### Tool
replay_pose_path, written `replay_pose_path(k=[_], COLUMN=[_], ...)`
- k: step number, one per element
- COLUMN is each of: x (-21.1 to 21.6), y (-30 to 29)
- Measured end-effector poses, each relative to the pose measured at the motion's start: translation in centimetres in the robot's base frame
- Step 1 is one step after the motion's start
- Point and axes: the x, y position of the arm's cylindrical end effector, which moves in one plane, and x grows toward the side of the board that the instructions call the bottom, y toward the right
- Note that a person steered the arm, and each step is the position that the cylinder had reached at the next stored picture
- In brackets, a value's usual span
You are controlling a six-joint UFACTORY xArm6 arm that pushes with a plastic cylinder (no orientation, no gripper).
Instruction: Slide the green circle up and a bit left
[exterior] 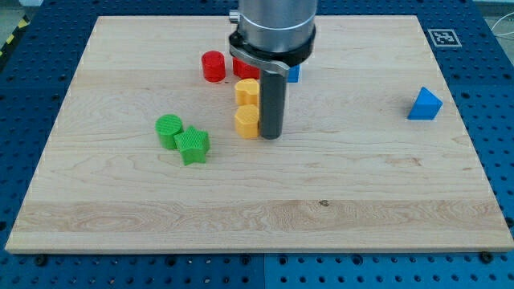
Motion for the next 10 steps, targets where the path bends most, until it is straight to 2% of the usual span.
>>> replay_pose_path(k=[2,3,4,5,6,7,8,9,10], x=[-0.5,-1.4,0.1,4.8,6.9,7.4,12.3,15.7,14.9], y=[0.8,5.3,11.7,18.5,22.2,22.8,26.0,26.3,18.1])
